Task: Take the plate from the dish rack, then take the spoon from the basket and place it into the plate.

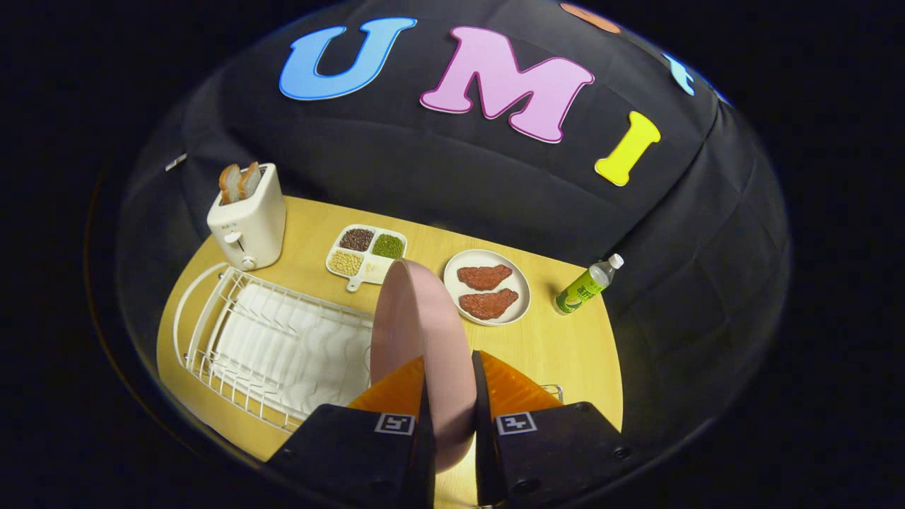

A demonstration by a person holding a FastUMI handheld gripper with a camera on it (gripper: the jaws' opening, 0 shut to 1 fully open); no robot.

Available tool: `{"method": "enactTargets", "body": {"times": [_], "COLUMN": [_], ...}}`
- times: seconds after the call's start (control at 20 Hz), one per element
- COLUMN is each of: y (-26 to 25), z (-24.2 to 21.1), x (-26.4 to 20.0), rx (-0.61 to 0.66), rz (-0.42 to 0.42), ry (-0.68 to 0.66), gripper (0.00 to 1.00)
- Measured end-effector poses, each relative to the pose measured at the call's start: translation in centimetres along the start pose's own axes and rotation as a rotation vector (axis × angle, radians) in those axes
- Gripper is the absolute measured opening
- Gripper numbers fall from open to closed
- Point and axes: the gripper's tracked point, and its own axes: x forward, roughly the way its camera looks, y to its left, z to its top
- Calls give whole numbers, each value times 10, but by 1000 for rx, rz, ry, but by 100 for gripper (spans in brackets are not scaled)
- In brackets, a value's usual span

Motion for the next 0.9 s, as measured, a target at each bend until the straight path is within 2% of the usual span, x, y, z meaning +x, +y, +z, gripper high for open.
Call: {"method": "enactTargets", "body": {"times": [0.3,0.75,0.9], "y": [-11,-37,-27], "z": [-16,-106,-144], "x": [-52,-94,-100], "rx": [125,278,360], "rz": [166,273,346], "ry": [-36,53,125], "gripper": [27,27,27]}}
